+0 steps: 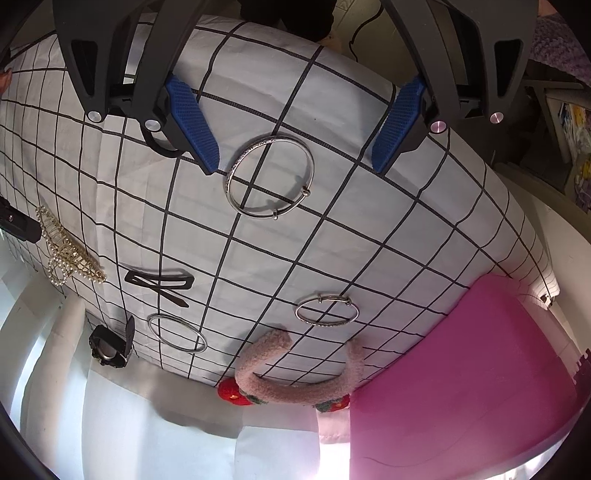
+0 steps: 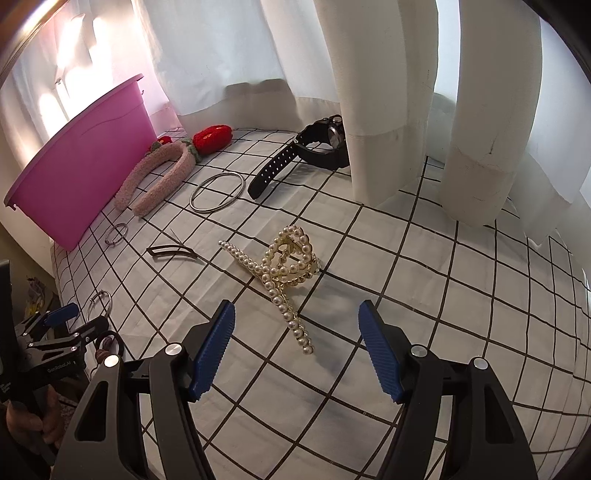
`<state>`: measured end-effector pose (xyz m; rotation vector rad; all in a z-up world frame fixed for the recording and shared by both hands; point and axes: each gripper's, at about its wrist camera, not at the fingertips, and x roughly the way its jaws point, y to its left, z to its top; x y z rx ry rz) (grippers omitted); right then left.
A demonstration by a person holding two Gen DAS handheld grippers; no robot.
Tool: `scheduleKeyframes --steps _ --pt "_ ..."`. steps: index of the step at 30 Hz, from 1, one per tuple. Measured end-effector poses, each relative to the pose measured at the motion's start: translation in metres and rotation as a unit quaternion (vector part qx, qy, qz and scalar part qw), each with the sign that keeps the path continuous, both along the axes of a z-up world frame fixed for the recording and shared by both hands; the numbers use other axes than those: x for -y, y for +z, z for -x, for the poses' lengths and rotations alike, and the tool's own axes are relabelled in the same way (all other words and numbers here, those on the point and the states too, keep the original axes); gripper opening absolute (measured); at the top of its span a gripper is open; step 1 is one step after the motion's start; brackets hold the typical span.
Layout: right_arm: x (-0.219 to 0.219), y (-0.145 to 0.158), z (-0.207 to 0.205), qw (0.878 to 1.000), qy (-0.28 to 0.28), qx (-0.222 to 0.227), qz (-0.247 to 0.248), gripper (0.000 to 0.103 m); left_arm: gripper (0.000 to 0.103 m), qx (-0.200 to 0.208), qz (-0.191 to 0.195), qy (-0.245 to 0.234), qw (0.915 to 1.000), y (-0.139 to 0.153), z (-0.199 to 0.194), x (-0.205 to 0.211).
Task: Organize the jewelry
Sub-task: 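Move left tool to the silver bangle while right tool approaches the pearl claw clip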
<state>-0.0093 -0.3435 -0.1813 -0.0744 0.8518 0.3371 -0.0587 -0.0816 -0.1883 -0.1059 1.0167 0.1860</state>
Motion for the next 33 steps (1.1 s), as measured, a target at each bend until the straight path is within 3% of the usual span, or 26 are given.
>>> scheduleKeyframes --steps 16,33 --pt "-0.012 -0.012 -0.016 1.000 0.013 -0.008 0.024 0.067 0.097 0.035 -0.008 0.001 0.9993 -0.005 -0.002 0.009" --pt "-0.031 -0.025 -0.033 0.998 0.022 -0.009 0.061 0.067 0.097 0.053 -0.013 0.000 0.9985 -0.005 -0.003 0.010"
